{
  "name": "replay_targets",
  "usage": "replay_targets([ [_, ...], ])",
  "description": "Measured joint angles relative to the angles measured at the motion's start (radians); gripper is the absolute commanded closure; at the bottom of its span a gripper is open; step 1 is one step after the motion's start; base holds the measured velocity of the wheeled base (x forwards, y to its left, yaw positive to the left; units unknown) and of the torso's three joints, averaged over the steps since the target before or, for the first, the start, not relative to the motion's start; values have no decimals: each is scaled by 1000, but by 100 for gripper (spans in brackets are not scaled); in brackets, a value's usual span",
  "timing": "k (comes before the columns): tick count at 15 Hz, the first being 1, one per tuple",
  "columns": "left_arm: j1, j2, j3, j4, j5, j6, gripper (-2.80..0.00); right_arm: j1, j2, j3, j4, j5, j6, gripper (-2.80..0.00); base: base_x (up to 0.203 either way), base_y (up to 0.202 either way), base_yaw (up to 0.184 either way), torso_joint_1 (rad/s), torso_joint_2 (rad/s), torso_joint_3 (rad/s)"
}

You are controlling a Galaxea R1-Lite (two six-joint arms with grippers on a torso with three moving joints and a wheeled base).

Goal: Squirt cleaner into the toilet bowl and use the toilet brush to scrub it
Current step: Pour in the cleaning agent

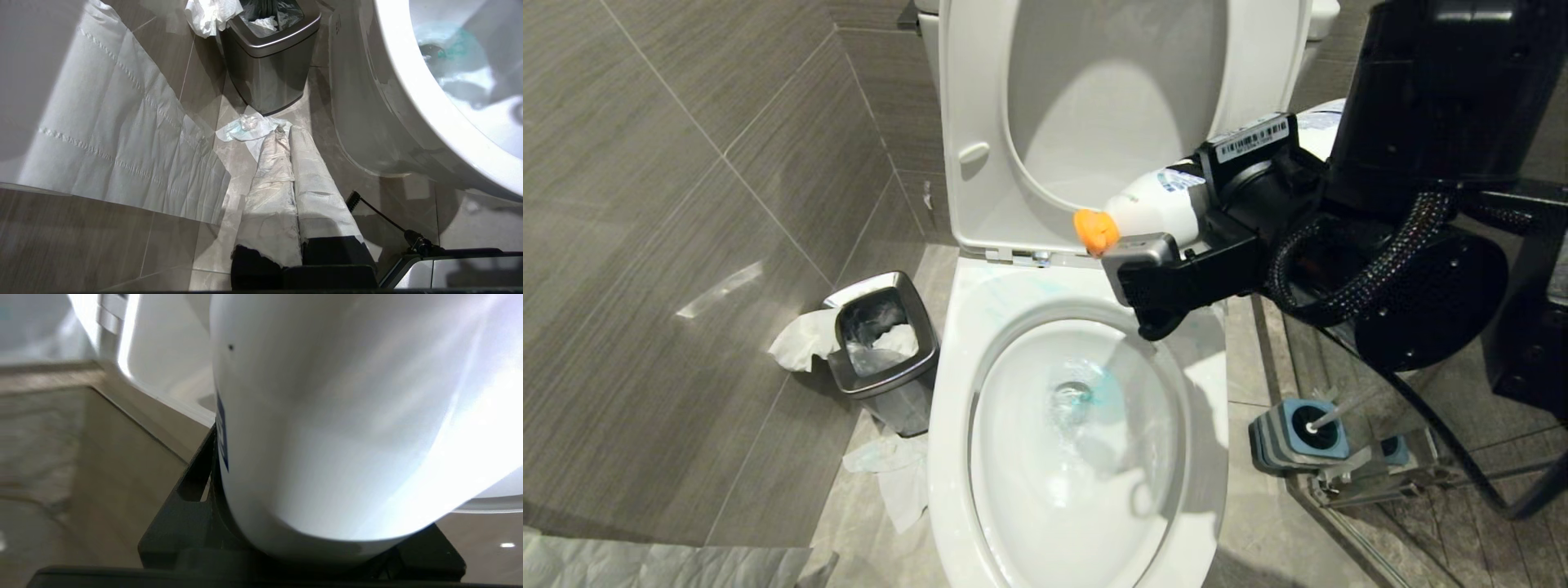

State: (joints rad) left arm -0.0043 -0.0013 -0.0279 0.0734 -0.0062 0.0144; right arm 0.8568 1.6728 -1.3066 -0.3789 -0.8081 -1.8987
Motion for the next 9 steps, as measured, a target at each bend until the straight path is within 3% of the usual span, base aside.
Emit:
replay_targets([
  [5,0,0,0,0,0,1,0,-4,-39,114,1,-17,240,0,0,0,0,0,0,0],
  [9,0,0,0,0,0,0,0,-12,-50,165,3,-36,540,0,0,0,0,0,0,0],
])
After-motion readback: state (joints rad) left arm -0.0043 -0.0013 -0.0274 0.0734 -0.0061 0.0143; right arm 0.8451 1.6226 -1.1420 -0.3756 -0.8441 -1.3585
